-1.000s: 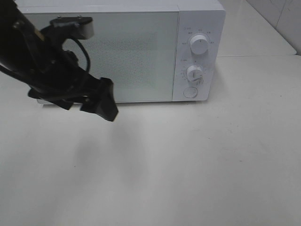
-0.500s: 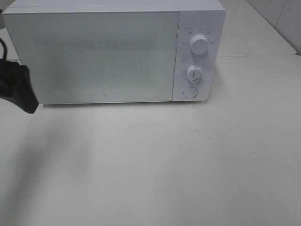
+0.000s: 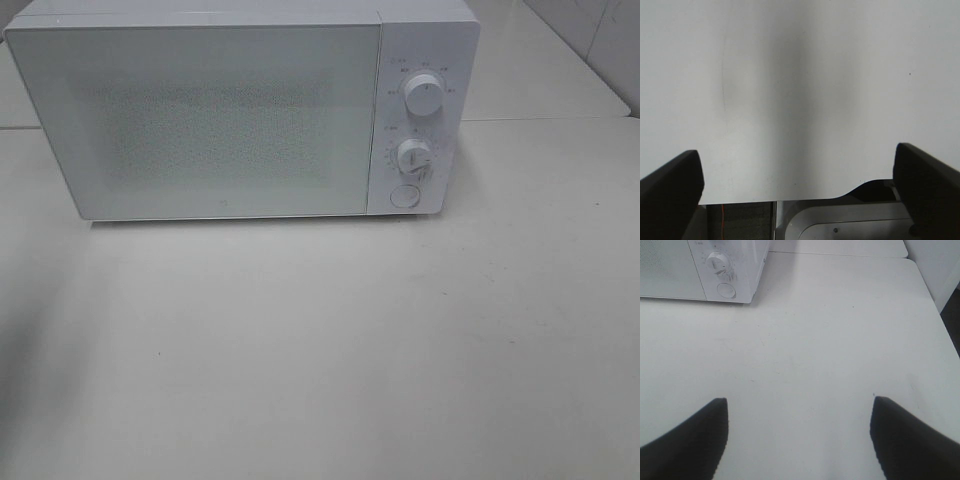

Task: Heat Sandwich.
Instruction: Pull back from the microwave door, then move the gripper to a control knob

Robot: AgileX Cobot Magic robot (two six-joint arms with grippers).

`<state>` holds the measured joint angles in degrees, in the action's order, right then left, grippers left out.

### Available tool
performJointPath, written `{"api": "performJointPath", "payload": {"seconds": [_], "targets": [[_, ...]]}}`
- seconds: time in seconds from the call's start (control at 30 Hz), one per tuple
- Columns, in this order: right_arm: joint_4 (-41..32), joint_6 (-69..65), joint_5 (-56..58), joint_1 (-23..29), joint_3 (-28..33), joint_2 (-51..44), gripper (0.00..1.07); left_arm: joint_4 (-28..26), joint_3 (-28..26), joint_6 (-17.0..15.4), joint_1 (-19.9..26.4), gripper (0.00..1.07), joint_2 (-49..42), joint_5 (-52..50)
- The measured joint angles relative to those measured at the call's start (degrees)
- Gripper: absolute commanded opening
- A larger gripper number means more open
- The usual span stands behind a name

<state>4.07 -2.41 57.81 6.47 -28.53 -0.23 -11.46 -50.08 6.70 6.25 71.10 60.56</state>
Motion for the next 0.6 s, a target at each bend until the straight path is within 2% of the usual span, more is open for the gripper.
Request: {"api": "performJointPath", "payload": {"seconds": [0.17,0.4,0.6], "targets": [[0.0,0.0,0.0,0.0,0.0,0.0,0.75,0.92,0.34,0.0,0.11,0.98,-4.81,1.78],[0.0,0.0,0.0,0.0,0.0,0.0,0.75,1.95,0.86,0.92,0.11,0.98,-15.99,3.9],[0.0,0.0,0.0,0.0,0.0,0.0,0.75,3.04,4.64,1.66,0.11,0.98,-25.21,3.61]]}}
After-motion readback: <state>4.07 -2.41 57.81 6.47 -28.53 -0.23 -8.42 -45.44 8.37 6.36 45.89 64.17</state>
